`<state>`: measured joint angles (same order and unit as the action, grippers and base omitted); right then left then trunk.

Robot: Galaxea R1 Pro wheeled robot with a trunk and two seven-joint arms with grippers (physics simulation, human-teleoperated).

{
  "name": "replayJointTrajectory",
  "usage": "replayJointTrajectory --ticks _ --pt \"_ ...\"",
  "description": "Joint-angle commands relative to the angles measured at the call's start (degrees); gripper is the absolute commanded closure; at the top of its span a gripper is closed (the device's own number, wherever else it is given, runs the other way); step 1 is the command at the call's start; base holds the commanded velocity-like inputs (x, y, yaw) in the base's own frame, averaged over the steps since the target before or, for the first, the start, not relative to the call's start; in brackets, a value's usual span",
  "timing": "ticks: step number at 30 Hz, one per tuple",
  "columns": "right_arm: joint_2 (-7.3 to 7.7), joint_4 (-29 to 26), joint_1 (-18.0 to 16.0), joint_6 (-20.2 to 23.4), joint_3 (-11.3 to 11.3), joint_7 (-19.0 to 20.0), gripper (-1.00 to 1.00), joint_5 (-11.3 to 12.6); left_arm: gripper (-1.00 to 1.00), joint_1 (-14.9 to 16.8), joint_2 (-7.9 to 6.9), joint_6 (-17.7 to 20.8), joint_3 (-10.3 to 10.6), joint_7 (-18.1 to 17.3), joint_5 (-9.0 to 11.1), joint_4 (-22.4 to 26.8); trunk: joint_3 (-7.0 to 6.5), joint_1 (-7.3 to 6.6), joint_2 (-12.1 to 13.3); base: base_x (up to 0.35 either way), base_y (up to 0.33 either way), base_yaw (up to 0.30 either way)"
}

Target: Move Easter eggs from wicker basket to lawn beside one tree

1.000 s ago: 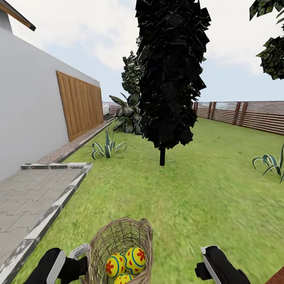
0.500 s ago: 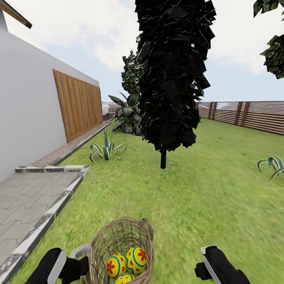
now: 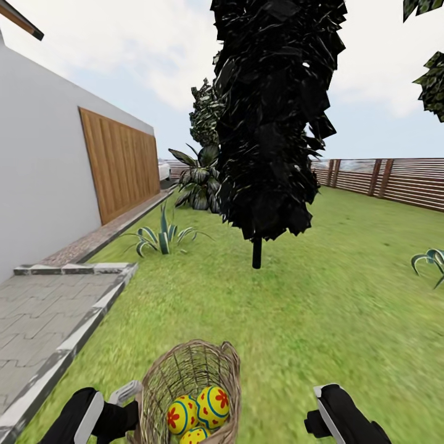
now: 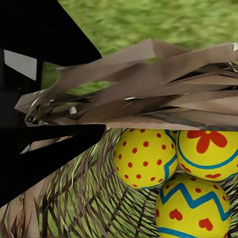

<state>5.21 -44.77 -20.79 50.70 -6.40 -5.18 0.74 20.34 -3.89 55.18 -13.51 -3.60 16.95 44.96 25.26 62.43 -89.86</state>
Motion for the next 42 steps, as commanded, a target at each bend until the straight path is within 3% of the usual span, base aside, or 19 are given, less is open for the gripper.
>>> replayJointTrajectory --ticks 1,42 --pt "0.06 -0.06 -0.04 0.27 -0.3 -0.27 -1.0 0.11 1.0 0.05 0.03 0.27 -0.14 -0.45 0.71 0.08 0.07 0.03 -0.04 0.343 0.0 0.0" --pt "0.06 -0.06 -0.04 0.2 -0.28 -0.27 -1.0 0.14 1.0 0.05 0.11 0.27 -0.03 -0.42 0.71 0.09 0.07 0.03 -0.04 0.343 0.0 0.0"
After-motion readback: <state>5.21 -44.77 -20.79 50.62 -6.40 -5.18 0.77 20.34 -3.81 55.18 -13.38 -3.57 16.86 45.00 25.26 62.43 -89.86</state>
